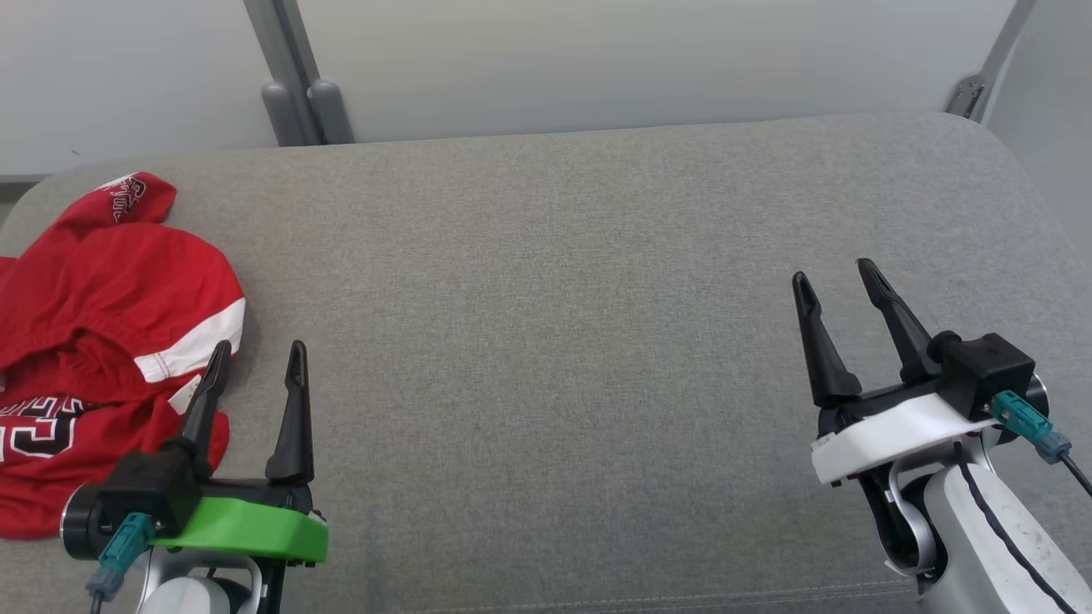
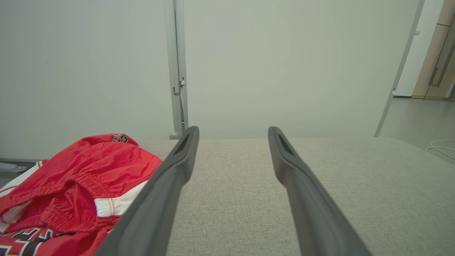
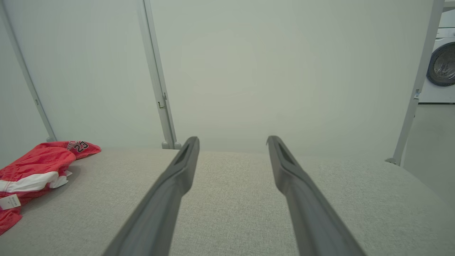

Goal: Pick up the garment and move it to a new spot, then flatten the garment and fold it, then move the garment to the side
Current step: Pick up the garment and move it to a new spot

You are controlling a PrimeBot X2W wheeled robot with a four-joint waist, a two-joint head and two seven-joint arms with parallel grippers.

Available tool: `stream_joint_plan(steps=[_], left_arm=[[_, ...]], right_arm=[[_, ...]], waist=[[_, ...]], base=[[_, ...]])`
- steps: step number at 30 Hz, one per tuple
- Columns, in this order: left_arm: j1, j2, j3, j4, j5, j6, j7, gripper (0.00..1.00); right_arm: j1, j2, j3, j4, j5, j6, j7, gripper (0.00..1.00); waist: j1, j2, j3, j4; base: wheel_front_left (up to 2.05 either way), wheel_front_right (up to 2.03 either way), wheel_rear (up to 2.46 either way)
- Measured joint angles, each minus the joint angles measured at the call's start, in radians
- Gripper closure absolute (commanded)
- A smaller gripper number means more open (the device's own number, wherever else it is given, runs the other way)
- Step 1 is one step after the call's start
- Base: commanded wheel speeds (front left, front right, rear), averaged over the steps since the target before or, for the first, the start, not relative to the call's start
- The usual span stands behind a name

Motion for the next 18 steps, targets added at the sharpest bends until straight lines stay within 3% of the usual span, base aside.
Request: stream_joint_plan(steps=[18], left_arm=[[-0.013,-0.01,0.029,0.007,-0.002,-0.009,0.0,0.0]], right_arm=[[0.0,0.021,0.007,-0.035,0.0,0.052,-0.001,0.0]], waist=[[0.0,0.0,0.035,0.121]], base=[[0.0,0.0,0.0]])
